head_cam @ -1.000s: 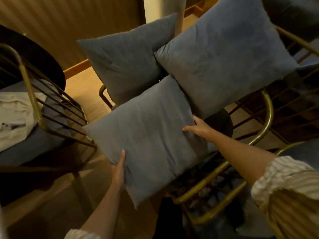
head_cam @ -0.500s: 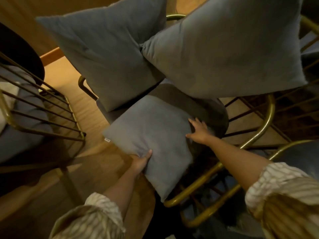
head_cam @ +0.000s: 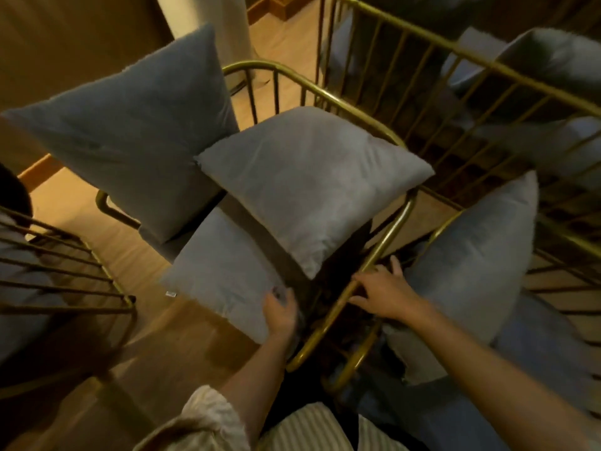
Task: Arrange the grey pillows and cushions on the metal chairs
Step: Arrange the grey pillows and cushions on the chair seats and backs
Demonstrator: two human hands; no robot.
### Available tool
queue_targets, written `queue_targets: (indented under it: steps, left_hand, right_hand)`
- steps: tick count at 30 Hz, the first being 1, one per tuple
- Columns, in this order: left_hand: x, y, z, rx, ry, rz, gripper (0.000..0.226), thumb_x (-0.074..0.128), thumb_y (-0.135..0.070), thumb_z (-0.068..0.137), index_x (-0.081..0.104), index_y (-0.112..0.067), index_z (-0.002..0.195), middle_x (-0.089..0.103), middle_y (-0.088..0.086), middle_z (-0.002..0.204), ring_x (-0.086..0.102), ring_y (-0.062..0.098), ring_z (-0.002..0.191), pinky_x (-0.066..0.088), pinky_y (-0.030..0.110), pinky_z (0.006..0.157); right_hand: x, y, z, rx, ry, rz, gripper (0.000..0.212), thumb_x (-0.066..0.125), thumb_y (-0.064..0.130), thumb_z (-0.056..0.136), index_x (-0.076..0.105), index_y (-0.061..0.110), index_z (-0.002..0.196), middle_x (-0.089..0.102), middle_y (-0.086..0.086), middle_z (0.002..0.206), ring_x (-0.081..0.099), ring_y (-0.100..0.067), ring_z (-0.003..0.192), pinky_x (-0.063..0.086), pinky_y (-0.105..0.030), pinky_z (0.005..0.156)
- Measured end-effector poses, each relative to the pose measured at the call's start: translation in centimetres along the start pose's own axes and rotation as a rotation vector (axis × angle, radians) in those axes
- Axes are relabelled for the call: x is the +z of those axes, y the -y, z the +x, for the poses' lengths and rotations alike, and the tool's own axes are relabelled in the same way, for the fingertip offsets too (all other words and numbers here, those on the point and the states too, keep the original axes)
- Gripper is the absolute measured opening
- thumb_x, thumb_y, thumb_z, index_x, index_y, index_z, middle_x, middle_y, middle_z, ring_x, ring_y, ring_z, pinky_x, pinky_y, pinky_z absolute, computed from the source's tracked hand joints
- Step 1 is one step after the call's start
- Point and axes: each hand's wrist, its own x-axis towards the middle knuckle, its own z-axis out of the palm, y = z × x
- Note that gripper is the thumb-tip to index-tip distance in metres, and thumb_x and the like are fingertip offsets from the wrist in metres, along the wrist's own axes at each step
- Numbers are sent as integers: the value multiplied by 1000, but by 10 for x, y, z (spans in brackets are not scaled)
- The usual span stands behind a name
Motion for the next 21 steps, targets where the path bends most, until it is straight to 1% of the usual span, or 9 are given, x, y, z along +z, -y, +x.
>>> queue_targets:
  steps: [2, 4, 6, 8, 10, 13, 14, 18, 21]
  left_hand:
    - [16, -3, -27, 132, 118, 97, 31, 60, -22, 93, 63, -2, 117, 68, 19, 113, 64, 35, 109, 52, 41, 91]
    - [30, -10, -54, 297, 225, 168, 26, 61, -23, 93, 67, -4, 109, 71, 14, 104, 67, 27, 99, 52, 35, 87]
    - [48, -26, -79, 479, 263, 179, 27, 59, -28, 95, 69, -4, 104, 70, 13, 99, 66, 25, 94, 51, 32, 85]
    - [64, -48, -103, 541, 347, 100, 37, 57, -42, 93, 69, -8, 102, 71, 10, 101, 66, 24, 97, 52, 39, 89]
    - [79, -73, -119, 552, 465, 9, 47, 57, -52, 88, 69, -10, 105, 71, 7, 103, 66, 19, 99, 54, 39, 91]
    - [100, -116, -135, 571, 589, 58, 46, 71, -44, 85, 66, -10, 115, 69, 4, 112, 64, 14, 103, 52, 18, 86]
    - [107, -129, -134, 597, 607, 116, 51, 74, -44, 82, 64, -10, 119, 68, 4, 114, 64, 15, 105, 51, 16, 84]
    - [143, -164, -138, 703, 620, 528, 106, 64, -78, 61, 43, -14, 143, 55, 11, 139, 54, 32, 127, 48, 46, 102]
    - [172, -167, -158, 731, 529, 784, 126, 66, -79, 62, 10, -16, 155, 26, 16, 158, 30, 40, 142, 29, 54, 113]
  right_hand:
    - [5, -23, -29, 102, -251, -40, 49, 51, 48, 94, 58, 22, 135, 62, -4, 136, 38, -29, 142, -4, -60, 121]
    - [10, -48, -51, 205, -489, 22, 51, 50, 49, 91, 64, 18, 129, 61, -9, 139, 38, -34, 143, 1, -65, 119]
    - [18, -74, -71, 316, -624, 195, 55, 52, 52, 93, 60, 17, 135, 48, -13, 152, 30, -36, 148, 2, -63, 118]
    - [31, -96, -86, 439, -682, 397, 66, 54, 59, 90, 51, 18, 143, 34, -15, 160, 22, -36, 151, 5, -57, 121]
    - [45, -111, -97, 538, -728, 570, 76, 52, 61, 87, 46, 13, 145, 34, -19, 159, 28, -40, 147, 19, -53, 121]
    - [77, -127, -109, 646, -691, 876, 71, 64, 46, 92, 42, 8, 148, 46, -21, 150, 44, -39, 137, 36, -45, 113]
    - [88, -129, -109, 667, -676, 946, 70, 65, 42, 92, 42, 7, 148, 50, -21, 147, 48, -38, 134, 39, -43, 111]
    - [124, -134, -101, 739, -659, 1207, 72, 65, 39, 92, 38, 6, 150, 46, -19, 152, 45, -34, 139, 36, -41, 115]
    - [134, -133, -94, 805, -757, 1431, 68, 60, 37, 96, 36, 6, 150, 44, -16, 154, 42, -31, 142, 34, -37, 114]
